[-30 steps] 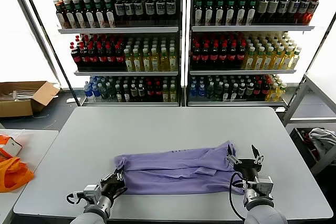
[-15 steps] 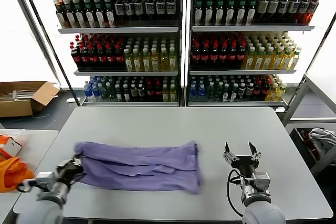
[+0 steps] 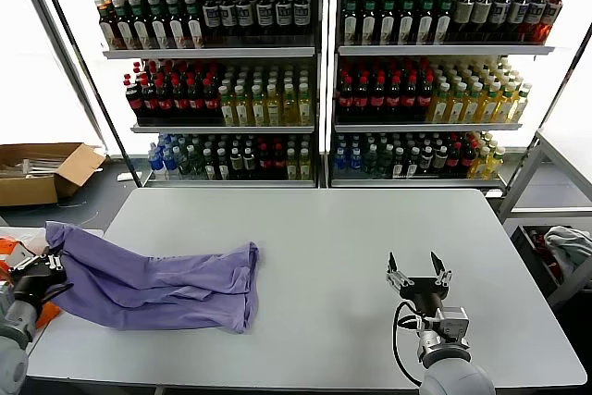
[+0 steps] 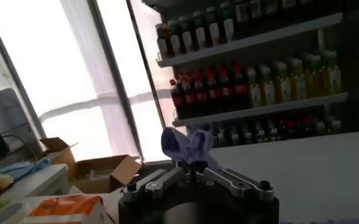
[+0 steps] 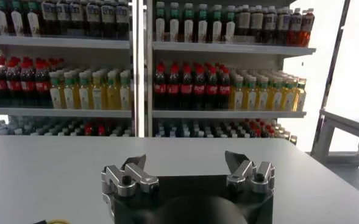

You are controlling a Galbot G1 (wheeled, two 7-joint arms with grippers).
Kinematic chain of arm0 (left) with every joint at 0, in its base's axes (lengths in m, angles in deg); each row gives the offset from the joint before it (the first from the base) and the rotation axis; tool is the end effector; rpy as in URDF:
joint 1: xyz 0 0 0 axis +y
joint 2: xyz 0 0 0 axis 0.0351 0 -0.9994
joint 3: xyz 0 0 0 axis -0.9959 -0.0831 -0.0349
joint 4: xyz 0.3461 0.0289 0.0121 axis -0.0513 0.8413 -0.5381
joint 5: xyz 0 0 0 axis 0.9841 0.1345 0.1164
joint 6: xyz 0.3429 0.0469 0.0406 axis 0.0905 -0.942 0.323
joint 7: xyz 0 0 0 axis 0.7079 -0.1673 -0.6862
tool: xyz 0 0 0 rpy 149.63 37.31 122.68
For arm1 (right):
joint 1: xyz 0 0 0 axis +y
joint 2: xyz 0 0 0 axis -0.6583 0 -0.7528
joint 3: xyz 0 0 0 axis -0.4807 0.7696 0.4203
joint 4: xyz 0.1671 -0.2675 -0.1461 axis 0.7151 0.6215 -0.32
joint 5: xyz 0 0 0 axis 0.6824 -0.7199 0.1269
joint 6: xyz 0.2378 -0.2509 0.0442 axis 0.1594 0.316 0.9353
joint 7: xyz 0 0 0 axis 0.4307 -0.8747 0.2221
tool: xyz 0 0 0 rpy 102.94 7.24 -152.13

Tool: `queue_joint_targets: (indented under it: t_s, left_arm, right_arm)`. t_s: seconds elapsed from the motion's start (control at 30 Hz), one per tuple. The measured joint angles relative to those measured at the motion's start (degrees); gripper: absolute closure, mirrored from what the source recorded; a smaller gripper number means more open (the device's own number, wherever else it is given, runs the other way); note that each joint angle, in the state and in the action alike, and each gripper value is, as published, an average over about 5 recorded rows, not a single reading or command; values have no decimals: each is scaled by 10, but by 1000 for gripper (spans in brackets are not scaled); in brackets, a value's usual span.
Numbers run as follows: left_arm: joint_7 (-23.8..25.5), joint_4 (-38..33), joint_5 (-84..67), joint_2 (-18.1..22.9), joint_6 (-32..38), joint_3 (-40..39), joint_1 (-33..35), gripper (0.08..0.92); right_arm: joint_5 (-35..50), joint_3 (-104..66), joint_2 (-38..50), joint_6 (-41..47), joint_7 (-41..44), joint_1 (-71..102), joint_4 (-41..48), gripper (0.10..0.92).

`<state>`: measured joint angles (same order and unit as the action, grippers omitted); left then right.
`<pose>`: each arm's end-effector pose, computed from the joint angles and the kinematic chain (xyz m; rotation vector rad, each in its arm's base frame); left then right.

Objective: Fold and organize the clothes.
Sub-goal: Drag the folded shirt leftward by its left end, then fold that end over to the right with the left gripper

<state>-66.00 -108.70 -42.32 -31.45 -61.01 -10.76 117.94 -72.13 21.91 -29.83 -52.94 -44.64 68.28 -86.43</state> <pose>0.2237 0.2153 -0.2150 0.2731 -2.7983 -0.3237 0.2215 -0.0177 -0.2647 -0.0782 -2.9321 0.0777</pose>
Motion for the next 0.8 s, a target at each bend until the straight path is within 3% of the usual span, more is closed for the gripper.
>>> queue_joint_targets:
  t_s: [0.4,0.8]
  left_arm:
    - [-15,-30,66,74,-21,-167,-17,904]
    - [-35,-44,63,86,-48,-267,-71,904]
  right_arm:
    - [-16,-3,-9,1,3,18,-16,203]
    - [-33,-22,-26,-2,7,51,-29,203]
